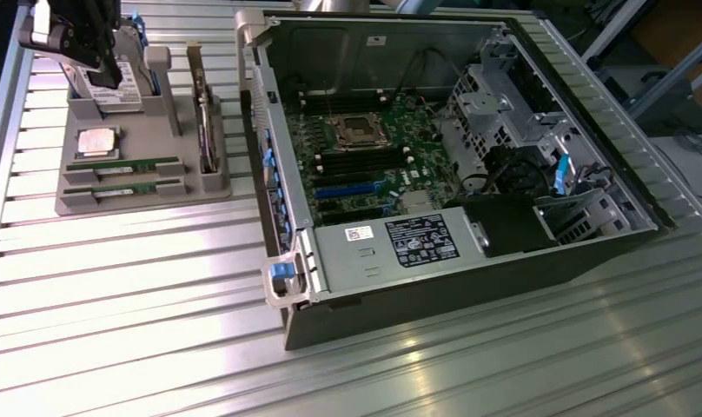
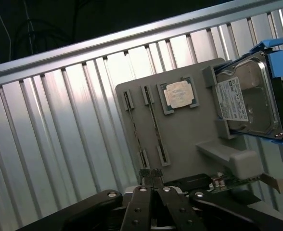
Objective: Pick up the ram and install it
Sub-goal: 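Pick up the ram and move it above insertion slot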
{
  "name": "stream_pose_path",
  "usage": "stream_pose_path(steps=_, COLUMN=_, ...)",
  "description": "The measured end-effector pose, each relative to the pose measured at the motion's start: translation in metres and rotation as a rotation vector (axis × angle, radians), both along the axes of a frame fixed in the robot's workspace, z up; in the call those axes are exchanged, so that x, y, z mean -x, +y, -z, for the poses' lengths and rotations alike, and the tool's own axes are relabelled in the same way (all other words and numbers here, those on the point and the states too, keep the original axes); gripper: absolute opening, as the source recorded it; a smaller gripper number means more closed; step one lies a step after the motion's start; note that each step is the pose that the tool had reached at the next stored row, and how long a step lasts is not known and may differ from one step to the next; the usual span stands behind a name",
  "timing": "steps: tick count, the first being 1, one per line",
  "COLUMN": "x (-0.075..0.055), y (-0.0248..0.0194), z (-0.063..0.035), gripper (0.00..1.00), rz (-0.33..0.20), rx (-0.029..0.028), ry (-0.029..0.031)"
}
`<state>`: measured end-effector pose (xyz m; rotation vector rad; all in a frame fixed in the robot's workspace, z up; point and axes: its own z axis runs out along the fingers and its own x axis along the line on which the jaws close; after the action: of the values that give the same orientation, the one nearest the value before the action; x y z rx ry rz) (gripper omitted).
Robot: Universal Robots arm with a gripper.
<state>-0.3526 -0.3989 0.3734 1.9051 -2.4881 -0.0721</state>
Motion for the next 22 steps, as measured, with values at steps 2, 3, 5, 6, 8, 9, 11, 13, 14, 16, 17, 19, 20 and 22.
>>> stream_pose_path(steps=2, x=0.0000, y=0.0000, z=0.0000, gripper=0.11, rz=-0.023, rx=0.0000, ry=0.0000)
stream_pose_path(steps=3, x=0.0000, y=0.0000, z=0.0000, gripper=0.11, rz=-0.029, rx=0.0000, ry=0.0000)
stream_pose_path(steps=5, x=0.0000, y=0.0000, z=0.0000, gripper=0.11, rz=-0.048, rx=0.0000, ry=0.0000)
stream_pose_path(steps=6, x=0.0000, y=0.0000, z=0.0000, gripper=0.11, rz=-0.056, rx=0.0000, ry=0.0000)
stream_pose_path(steps=8, x=0.0000, y=0.0000, z=0.0000, gripper=0.11, rz=-0.068, rx=0.0000, ry=0.0000)
stream_pose_path(steps=9, x=0.0000, y=0.0000, z=0.0000, gripper=0.11, rz=-0.075, rx=-0.0001, ry=-0.0001)
stream_pose_path(steps=11, x=0.0000, y=0.0000, z=0.0000, gripper=0.11, rz=-0.096, rx=0.0000, ry=0.0000)
stream_pose_path(steps=13, x=0.0000, y=0.0000, z=0.0000, gripper=0.11, rz=-0.115, rx=0.0000, ry=-0.0001)
stream_pose_path(steps=14, x=0.0000, y=0.0000, z=0.0000, gripper=0.11, rz=-0.128, rx=0.0000, ry=0.0000)
stream_pose_path(steps=16, x=0.0000, y=0.0000, z=0.0000, gripper=0.11, rz=-0.153, rx=0.0000, ry=0.0000)
stream_pose_path(steps=17, x=0.0000, y=0.0000, z=0.0000, gripper=0.11, rz=-0.166, rx=0.0000, ry=0.0000)
stream_pose_path(steps=19, x=0.0000, y=0.0000, z=0.0000, gripper=0.11, rz=-0.190, rx=0.0000, ry=-0.0001)
stream_pose_path(steps=20, x=0.0000, y=0.0000, z=0.0000, gripper=0.11, rz=-0.202, rx=0.0000, ry=0.0000)
stream_pose_path(steps=22, x=0.0000, y=0.0000, z=0.0000, gripper=0.11, rz=-0.215, rx=0.0000, ry=0.0000)
